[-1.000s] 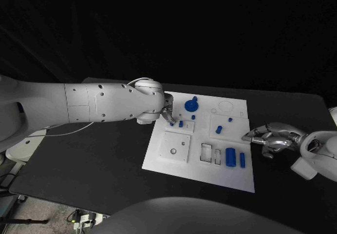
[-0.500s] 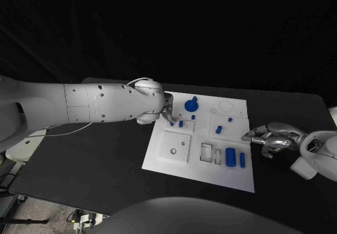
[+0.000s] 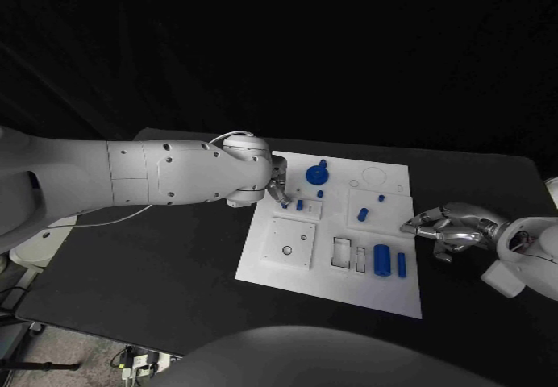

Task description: Assemble the parts on the task board

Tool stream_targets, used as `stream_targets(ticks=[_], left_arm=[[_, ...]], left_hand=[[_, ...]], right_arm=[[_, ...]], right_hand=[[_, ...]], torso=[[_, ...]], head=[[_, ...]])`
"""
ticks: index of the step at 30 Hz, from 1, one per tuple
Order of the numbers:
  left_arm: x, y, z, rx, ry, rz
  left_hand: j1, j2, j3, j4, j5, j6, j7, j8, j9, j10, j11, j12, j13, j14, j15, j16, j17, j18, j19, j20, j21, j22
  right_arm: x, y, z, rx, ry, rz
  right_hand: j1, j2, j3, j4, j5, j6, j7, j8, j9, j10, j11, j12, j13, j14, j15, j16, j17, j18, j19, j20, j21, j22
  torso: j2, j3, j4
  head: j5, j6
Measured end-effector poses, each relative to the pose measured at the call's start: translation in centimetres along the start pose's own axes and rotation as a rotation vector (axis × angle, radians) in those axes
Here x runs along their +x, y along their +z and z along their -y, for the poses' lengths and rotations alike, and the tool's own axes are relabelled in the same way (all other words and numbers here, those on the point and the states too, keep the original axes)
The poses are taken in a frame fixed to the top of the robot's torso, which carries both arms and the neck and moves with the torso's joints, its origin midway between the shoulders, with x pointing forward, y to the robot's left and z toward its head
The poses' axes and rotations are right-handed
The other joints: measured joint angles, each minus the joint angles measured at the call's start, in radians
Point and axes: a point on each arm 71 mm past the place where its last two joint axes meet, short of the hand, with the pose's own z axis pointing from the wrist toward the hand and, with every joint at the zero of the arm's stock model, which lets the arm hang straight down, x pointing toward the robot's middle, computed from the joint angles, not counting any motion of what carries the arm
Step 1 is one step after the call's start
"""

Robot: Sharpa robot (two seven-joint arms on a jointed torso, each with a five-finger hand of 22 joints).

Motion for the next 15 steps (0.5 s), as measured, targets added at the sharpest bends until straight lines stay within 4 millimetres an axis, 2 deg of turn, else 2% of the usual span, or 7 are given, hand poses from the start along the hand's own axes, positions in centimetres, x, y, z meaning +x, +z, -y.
stream_targets(ticks=[9,15], left_arm=[[0.22,0.08,0.0,-0.001,0.002,-0.003],[0.31,0.14,0.03,-0.001,0.002,-0.004]], left_hand=[[-0.002,-0.002,0.003,-0.002,-0.001,0.0,0.0,0.0,0.0,0.0,0.0,0.0,0.0,0.0,0.0,0.0,0.0,0.0,0.0,0.0,0.0,0.0],[-0.033,-0.008,0.015,-0.004,-0.095,0.002,0.002,-0.004,-0.018,0.0,0.0,0.0,0.0,0.0,0.0,0.0,0.0,0.0,0.0,0.0,-0.006,0.0]], right_arm=[[0.01,0.01,0.07,-0.001,0.002,0.0],[0.0,0.01,0.09,-0.001,0.002,0.001]], right_hand=[[0.0,0.0,0.0,0.0,0.0,0.0,0.0,0.0,0.0,0.0,0.0,0.0,0.0,0.0,0.0,0.0,0.0,0.0,0.0,0.0,0.0,0.0],[0.0,0.0,0.0,0.0,0.0,0.0,0.0,0.001,0.001,0.0,0.0,0.0,0.0,0.0,0.0,0.0,0.0,0.0,0.0,0.0,0.0,0.0]], torso=[[0.0,0.0004,0.0004],[0.0,0.0006,0.0007]], head=[[-0.001,0.0],[-0.001,0.0]])
